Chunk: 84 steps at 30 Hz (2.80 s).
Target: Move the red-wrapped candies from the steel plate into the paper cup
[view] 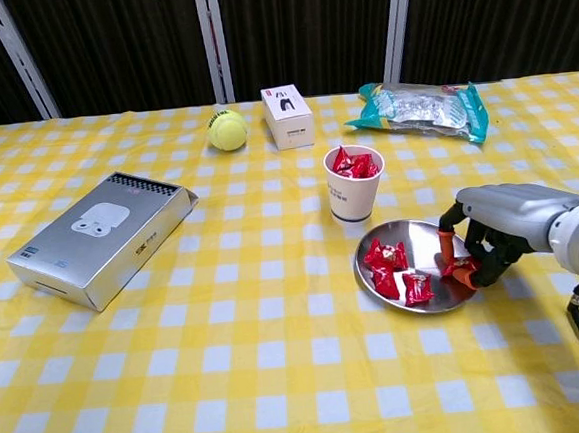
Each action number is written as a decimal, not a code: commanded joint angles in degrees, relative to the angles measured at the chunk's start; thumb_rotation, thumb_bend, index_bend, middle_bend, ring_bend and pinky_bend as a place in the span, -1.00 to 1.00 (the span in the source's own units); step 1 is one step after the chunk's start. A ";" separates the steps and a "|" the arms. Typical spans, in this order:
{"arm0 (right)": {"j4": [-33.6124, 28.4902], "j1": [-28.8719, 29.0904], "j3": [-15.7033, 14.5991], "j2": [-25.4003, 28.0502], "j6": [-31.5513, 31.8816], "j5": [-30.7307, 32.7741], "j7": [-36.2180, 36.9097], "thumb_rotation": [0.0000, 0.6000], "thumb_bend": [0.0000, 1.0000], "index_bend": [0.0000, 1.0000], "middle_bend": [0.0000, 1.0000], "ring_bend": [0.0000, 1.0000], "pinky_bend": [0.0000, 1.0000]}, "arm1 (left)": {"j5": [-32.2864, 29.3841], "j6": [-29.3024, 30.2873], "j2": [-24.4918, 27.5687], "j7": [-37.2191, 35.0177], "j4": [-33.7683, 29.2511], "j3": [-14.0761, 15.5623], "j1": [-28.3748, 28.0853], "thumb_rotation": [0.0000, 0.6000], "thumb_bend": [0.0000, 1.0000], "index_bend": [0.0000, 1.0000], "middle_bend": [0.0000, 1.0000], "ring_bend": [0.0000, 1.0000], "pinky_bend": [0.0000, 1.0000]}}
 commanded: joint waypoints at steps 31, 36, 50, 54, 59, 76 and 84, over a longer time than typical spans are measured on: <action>0.60 10.71 12.79 1.39 -3.53 1.53 -0.84 1.00 0.02 0.09 0.64 0.84 1.00 | -2.47 -1.63 0.34 -0.77 -0.85 -0.77 -0.63 1.00 -0.98 -1.00 -1.00 -1.00 -1.00; 3.41 11.96 12.49 -0.43 -4.30 2.61 -0.99 1.00 0.02 -0.09 0.64 0.84 1.00 | -2.60 -1.95 0.52 -1.11 -0.94 -0.77 -0.73 1.00 -0.98 -1.00 -1.00 -1.00 -1.00; 2.87 12.17 11.99 -0.50 -1.61 1.54 -0.94 1.00 -0.19 -0.38 0.64 0.84 1.00 | -2.52 -2.20 0.88 -1.94 -1.08 -0.70 -0.76 1.00 -0.99 -1.00 -1.00 -1.00 -1.00; -1.27 10.49 11.25 1.90 0.45 -0.75 0.04 1.00 -0.19 -0.38 0.64 0.84 1.00 | -2.23 -2.04 0.89 -2.10 -1.10 -0.61 -0.68 1.00 -0.99 -1.00 -1.00 -1.00 -1.00; -9.34 6.91 10.12 6.85 4.23 -5.02 2.38 1.00 -0.19 -0.38 0.64 0.81 0.99 | -1.56 -1.51 0.80 -2.29 -0.99 -0.49 -0.49 1.00 -0.98 -1.00 -1.00 -1.00 -1.00; -12.87 -15.21 -11.64 26.33 21.49 -37.97 14.22 1.00 -0.32 -1.00 -1.00 -1.00 -0.95 | 7.03 7.44 -2.00 -3.68 4.62 -0.51 1.72 1.00 -0.98 -1.00 -1.00 -1.00 -1.00; -7.18 -23.89 -16.07 28.85 29.42 -43.80 19.40 1.00 -0.36 -1.00 -1.00 -1.00 -1.00 | 9.11 12.37 -4.08 2.34 8.53 -0.74 3.27 1.00 -0.99 -1.00 -1.00 -1.00 -1.00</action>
